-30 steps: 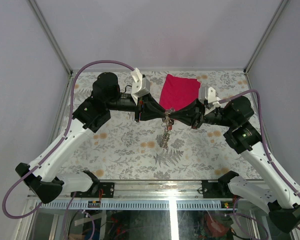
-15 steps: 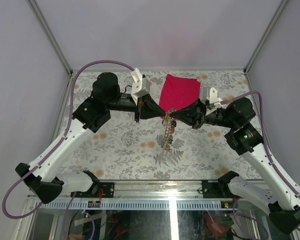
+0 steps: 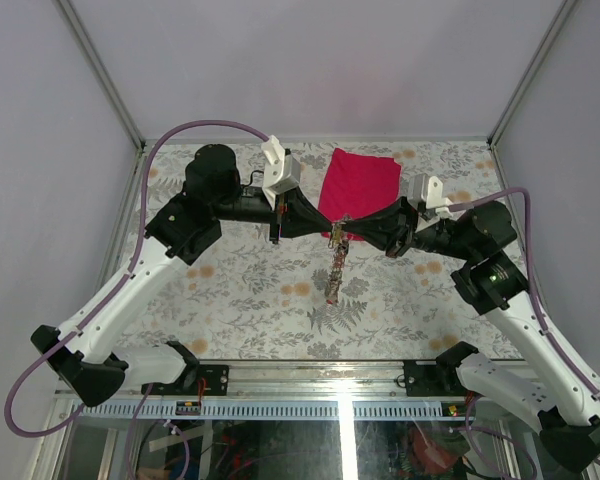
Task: Put the keys on the keyring
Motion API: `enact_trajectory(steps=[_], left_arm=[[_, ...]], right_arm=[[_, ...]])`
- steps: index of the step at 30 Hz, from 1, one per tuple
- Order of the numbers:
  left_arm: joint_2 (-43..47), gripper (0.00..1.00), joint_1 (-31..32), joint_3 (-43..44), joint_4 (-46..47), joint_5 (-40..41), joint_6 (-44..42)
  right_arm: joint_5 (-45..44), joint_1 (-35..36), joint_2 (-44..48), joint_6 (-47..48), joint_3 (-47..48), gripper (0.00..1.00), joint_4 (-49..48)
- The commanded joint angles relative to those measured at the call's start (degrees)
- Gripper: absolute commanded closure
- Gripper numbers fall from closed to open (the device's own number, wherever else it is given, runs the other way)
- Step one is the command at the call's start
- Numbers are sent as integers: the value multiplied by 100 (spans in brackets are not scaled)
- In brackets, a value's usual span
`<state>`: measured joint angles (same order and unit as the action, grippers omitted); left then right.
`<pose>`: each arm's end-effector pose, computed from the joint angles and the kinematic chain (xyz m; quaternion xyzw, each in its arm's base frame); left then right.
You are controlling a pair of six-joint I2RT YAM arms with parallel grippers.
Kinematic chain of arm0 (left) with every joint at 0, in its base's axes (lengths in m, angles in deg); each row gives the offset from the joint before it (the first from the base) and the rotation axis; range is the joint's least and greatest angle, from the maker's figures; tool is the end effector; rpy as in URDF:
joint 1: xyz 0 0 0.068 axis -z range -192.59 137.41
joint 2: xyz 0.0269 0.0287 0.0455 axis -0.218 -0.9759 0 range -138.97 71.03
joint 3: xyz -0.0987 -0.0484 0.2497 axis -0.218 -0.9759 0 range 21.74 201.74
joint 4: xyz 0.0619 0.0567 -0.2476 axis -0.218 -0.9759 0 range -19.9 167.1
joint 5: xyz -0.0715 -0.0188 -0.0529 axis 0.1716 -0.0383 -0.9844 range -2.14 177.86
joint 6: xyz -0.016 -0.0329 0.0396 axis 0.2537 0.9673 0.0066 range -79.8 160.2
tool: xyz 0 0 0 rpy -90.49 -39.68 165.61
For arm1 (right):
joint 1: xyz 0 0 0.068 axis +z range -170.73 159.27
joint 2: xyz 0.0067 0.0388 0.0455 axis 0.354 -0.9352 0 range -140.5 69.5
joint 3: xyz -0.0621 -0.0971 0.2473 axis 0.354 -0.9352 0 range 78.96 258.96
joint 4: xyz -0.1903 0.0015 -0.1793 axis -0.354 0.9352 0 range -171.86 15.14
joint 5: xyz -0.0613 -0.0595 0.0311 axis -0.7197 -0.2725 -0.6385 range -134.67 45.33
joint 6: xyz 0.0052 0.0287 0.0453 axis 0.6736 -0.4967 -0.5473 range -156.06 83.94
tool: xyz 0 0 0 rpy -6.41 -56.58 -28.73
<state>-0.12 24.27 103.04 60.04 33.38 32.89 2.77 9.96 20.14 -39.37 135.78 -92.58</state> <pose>0.1901 -0.1787 0.4542 0.5315 0.5025 -0.4816 0.4827 0.1383 0.1125 0.4357 -0.4436 0.4446 0.4424 0.6402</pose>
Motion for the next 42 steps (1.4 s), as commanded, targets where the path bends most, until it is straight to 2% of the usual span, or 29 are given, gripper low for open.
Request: enact_trajectory(steps=[1,6,7,12,16,21,23,30,42], left_arm=[[-111,100,-32,121,111,-65,8],[-153,100,-26,119,92,-81,36],[-159,98,-29,115,75,-68,26],[-94,74,-30,124,76,60,-23],[55,66,-30,77,371,257,144],[436,60,-30,-345,1447,830,650],[512,59,-30,-419,1678,864,738],[277,58,-30,-343,1733,138,834],[135,61,-30,-474,1946,40,913]], right_arm=[[-301,16,164,-293,77,100,-1266],[-310,7,63,-620,-99,100,-1848],[-311,11,52,-665,-116,100,-1898],[-284,11,58,-610,-120,100,-1824],[-244,7,76,-517,-112,100,-1658],[-114,15,50,-475,-86,100,-1528],[-112,8,63,-477,-91,100,-1508],[-60,8,65,-486,-39,100,-1520],[110,12,34,-614,-10,100,-1616]])
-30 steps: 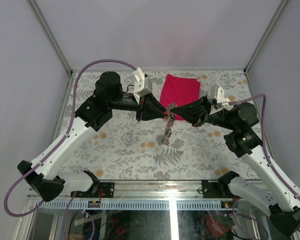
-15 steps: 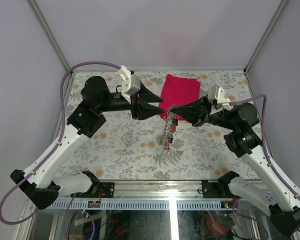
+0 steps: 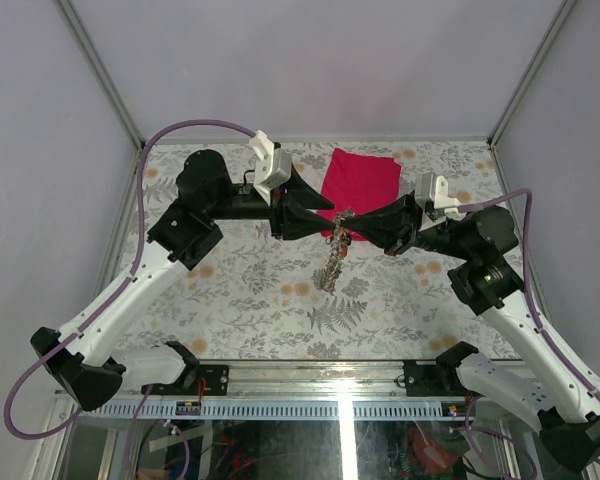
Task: Put the keys on the keyring
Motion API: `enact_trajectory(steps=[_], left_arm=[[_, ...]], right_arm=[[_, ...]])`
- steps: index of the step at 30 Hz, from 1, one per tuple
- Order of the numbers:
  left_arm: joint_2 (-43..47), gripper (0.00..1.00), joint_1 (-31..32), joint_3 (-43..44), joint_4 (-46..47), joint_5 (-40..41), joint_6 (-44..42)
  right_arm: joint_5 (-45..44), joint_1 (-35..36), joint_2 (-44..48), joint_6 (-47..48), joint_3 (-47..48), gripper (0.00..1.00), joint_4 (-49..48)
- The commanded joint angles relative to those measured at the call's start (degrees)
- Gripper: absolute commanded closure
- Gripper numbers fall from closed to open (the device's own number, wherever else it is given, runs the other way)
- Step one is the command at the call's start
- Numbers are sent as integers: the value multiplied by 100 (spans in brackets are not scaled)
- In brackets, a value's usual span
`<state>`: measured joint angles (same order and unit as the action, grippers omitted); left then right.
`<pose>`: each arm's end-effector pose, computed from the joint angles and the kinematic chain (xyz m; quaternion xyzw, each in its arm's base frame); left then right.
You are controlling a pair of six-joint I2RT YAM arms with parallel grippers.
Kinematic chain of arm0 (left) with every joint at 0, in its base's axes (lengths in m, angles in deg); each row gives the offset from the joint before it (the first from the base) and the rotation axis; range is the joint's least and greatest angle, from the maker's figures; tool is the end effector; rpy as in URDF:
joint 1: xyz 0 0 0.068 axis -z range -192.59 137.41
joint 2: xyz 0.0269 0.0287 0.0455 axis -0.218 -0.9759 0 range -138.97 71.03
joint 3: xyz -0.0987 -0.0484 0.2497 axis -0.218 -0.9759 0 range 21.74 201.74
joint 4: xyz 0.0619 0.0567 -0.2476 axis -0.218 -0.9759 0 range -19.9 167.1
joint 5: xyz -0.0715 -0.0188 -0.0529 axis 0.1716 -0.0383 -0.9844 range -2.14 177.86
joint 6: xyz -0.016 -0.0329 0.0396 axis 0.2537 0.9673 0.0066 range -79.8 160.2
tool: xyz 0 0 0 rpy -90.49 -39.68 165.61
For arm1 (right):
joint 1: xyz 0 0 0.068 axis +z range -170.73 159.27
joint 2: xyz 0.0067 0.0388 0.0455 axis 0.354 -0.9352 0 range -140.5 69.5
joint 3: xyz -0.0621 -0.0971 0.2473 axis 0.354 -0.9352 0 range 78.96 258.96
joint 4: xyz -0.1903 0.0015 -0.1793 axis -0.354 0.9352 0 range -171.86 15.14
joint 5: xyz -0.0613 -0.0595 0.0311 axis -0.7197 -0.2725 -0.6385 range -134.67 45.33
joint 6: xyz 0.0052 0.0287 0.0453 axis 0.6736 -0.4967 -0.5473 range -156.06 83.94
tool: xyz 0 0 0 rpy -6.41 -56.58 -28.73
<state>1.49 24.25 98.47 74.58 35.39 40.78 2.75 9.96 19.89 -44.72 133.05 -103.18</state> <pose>0.1901 -0.1777 0.4589 0.4981 0.4766 -0.4953 0.5286 0.1387 0.1127 0.4362 -0.4273 0.4125 0.4624 0.6584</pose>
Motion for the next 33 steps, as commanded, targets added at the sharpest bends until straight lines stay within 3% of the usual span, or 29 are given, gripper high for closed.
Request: enact_trajectory(steps=[1,14,19,22,26,31,33], left_arm=[[-32,61,-28,-25,538,-185,145],[-222,70,-29,17,578,-502,193],[-285,85,-19,48,508,-579,175],[-281,99,-19,68,484,-578,159],[-269,100,-19,214,48,-445,-62],[-402,100,-18,907,-1751,106,-1225],[-471,100,-9,1070,-2342,505,-1599]], right_arm=[[118,17,49,-84,261,100,-565],[92,12,56,-122,215,100,-645],[94,16,47,-143,218,100,-663],[101,10,26,-137,217,100,-641],[71,12,49,-20,241,100,-464],[-204,14,173,759,524,77,731],[-469,8,146,1007,630,72,1249]])
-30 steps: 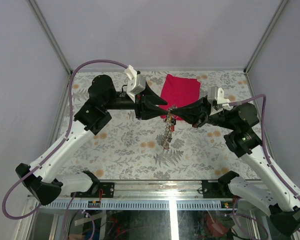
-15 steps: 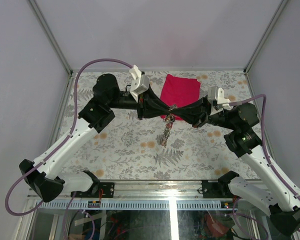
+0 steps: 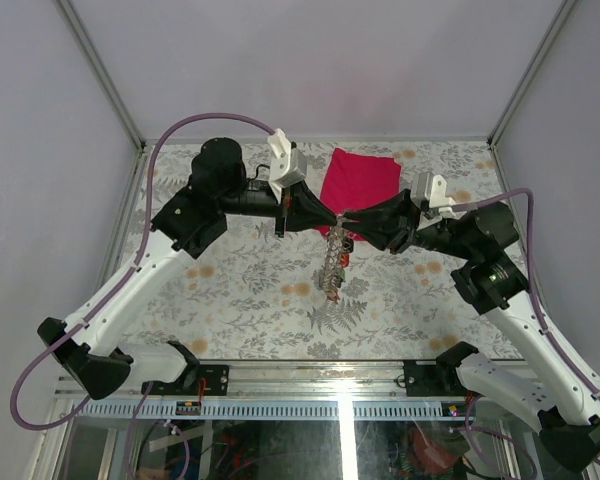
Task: Put the keys on the keyring
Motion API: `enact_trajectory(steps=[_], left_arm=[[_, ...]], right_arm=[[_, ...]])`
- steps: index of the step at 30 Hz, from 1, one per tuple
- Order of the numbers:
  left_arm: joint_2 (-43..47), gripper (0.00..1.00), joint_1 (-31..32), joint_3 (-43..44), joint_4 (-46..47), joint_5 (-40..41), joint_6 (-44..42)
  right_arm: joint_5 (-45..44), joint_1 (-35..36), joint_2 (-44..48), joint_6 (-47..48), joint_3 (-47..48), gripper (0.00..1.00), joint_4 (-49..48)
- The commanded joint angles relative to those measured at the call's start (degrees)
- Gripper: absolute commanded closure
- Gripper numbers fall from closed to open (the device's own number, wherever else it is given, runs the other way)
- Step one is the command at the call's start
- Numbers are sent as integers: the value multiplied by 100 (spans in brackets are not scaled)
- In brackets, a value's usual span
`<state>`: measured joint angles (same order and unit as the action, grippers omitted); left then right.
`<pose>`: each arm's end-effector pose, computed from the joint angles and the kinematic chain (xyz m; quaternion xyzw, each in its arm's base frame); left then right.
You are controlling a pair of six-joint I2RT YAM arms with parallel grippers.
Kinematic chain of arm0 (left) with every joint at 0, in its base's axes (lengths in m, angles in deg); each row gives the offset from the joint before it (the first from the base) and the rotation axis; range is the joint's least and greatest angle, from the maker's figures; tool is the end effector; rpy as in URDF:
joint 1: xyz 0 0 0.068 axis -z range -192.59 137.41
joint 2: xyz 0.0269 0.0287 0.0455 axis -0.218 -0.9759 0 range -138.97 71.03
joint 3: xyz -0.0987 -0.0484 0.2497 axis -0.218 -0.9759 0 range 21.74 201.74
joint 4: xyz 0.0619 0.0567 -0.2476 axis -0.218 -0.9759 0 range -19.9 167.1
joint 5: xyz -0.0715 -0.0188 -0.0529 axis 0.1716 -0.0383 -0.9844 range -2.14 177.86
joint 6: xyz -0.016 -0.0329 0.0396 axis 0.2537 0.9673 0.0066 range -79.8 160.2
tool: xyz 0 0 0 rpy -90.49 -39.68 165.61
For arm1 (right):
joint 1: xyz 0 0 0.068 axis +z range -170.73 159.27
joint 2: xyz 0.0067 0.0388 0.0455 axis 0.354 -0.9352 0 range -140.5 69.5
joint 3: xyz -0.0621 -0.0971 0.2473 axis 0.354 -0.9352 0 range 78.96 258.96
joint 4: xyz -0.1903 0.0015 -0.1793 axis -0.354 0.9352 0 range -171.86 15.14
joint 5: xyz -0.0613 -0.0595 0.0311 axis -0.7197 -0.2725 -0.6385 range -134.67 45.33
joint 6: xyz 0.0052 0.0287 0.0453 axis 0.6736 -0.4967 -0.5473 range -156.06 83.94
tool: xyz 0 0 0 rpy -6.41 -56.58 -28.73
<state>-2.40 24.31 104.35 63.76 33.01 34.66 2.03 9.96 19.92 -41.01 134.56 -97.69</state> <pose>0.1995 -0.1862 0.4580 0.5277 0.4924 -0.4881 0.4907 0.1395 0.1128 0.4365 -0.4346 0.4284 0.4441 0.6560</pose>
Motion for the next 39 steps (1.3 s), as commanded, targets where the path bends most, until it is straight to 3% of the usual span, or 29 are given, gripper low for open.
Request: enact_trajectory(steps=[1,7,16,26,39], left_arm=[[-138,100,22,536,-1504,992,-1168],[-676,100,626,1062,-2931,2688,-2034],[-1125,100,1155,1761,-3889,3508,-2453],[-1163,100,1367,1963,-4028,3466,-2511],[-1104,100,1372,1979,-4035,3172,-2522]], right_arm=[[-560,12,109,752,524,71,971],[-886,13,-88,1302,555,66,1986],[-459,7,-316,1628,392,63,2460],[480,15,-646,1315,261,65,2027],[445,10,-805,1621,304,67,2362]])
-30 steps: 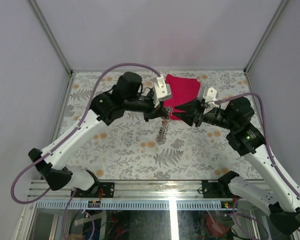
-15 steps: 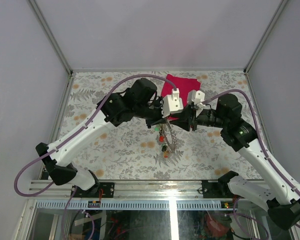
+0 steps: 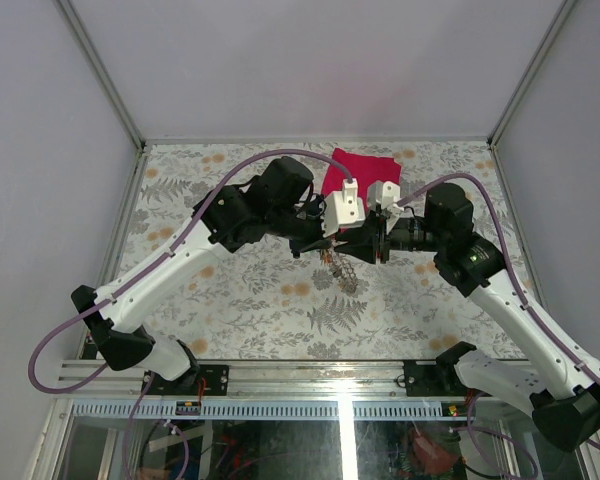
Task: Put the keys on the keyring
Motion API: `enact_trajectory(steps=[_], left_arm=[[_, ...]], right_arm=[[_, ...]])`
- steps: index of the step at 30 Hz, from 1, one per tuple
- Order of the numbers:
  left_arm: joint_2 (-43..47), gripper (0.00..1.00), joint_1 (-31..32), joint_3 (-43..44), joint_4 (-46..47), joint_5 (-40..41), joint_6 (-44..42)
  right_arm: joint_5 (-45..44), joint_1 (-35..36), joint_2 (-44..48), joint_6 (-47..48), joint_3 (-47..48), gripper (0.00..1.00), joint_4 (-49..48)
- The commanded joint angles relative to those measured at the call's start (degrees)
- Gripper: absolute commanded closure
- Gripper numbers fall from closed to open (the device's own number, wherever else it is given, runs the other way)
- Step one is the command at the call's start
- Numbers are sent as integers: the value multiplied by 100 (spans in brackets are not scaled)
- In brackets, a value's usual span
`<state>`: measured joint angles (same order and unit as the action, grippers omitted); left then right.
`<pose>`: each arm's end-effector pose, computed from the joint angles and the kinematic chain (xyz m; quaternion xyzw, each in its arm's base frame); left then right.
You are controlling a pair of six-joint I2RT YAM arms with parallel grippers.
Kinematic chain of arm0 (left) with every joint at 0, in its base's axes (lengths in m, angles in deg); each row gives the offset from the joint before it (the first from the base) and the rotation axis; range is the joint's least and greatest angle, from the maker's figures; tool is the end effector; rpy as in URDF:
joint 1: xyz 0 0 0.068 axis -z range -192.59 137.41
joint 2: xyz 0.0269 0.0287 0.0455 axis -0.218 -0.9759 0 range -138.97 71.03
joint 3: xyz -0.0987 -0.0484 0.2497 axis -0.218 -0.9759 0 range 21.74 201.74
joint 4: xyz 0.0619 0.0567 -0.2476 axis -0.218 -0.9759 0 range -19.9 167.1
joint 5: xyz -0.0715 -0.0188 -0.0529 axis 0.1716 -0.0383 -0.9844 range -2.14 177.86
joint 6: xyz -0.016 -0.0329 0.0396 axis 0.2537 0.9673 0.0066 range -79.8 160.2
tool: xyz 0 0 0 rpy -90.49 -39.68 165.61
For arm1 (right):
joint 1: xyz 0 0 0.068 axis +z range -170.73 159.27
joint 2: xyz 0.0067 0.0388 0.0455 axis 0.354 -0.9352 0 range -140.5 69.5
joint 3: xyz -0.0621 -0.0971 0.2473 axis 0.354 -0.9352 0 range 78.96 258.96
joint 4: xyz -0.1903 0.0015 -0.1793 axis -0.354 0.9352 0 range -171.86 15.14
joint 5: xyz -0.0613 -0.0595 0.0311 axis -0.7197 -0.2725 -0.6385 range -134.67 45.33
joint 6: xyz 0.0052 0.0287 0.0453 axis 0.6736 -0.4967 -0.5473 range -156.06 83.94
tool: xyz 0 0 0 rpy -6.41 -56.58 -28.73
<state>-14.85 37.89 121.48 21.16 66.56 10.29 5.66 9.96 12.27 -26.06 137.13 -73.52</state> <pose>0.1836 -0.2428 0.4220 0.6369 0.6376 -0.2374 0.3625 0.1727 0.1342 0.3870 -0.4995 0.5400 0.4215 0.5303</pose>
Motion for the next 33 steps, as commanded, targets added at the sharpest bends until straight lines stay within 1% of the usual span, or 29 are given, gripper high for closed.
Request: enact_trajectory(steps=[1,8,13,14,17,18,20,22,24,25,27,29,30,33], left_arm=[[142,100,22,258,224,-196,-84],[168,100,45,267,230,-316,-91],[169,100,54,261,229,-316,-95],[164,100,50,257,226,-310,-96],[183,100,60,264,229,-285,-102],[182,100,58,265,233,-282,-103],[185,100,61,267,233,-228,-103],[199,100,59,289,233,-195,-103],[249,100,60,281,290,-226,-103],[282,100,59,270,335,-260,-99],[352,100,59,260,379,-313,-87],[363,100,66,274,382,-338,-93],[370,100,62,285,378,-356,-86],[370,100,53,277,379,-399,-83]], right_arm=[[56,7,-42,127,39,67,-89],[-39,9,-116,189,37,65,-194],[-11,12,-184,250,51,66,-113],[1,8,-191,261,61,69,-87],[32,12,-216,311,76,85,22],[38,8,-218,334,88,89,51],[26,15,-225,393,102,94,145],[6,9,-234,461,121,96,247],[-13,16,-236,493,116,96,292],[-12,10,-236,495,108,93,295],[-6,7,-237,491,96,83,258],[7,14,-236,490,90,80,229],[23,14,-242,479,89,80,205],[105,13,-260,385,90,89,90]])
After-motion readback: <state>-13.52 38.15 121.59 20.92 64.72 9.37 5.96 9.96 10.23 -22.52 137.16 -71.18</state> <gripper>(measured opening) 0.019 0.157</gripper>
